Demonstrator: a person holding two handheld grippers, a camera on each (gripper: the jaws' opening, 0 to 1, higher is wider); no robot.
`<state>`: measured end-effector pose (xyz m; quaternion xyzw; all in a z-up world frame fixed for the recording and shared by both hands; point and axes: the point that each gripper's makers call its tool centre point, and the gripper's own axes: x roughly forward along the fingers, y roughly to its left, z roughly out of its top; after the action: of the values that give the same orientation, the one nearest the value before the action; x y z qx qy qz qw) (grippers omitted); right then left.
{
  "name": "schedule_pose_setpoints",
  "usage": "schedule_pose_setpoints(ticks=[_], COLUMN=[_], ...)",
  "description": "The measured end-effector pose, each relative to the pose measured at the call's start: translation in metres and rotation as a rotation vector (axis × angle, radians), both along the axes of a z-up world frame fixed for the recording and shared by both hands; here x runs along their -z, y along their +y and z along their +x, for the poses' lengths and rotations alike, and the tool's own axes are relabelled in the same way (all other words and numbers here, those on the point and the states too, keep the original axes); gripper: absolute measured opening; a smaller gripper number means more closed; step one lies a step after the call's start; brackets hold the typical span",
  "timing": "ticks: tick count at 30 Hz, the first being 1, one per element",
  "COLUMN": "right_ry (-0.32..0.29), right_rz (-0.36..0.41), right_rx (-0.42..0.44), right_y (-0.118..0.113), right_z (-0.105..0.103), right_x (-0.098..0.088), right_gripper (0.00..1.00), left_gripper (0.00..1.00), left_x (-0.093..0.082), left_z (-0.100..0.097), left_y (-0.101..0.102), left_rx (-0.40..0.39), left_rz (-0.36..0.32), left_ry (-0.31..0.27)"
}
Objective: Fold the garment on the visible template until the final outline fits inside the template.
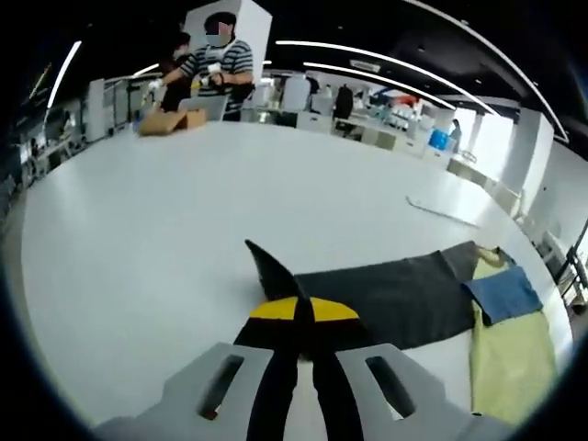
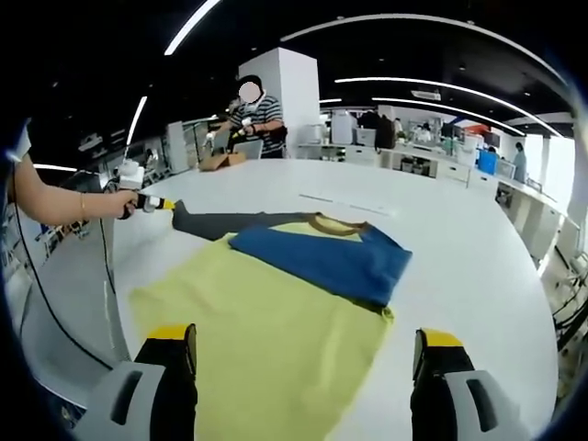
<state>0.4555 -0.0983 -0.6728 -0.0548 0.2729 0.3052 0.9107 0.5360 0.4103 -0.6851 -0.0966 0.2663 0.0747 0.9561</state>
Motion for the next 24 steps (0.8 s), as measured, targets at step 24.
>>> schedule_pose_setpoints(ticks=[24], right_ry=[-0.001], right_rz=[0.01], right_rx=[-0.019], right_y=[0.007], right_z=[-0.005], right_x=[0.001], right_gripper=[0.98], left_gripper=[0.0], left_x=[-0.064], left_z=[0.049], left_y=[-0.102], left_rx=[0.243], left_rz=[-0.103], left_ry=[-0.177])
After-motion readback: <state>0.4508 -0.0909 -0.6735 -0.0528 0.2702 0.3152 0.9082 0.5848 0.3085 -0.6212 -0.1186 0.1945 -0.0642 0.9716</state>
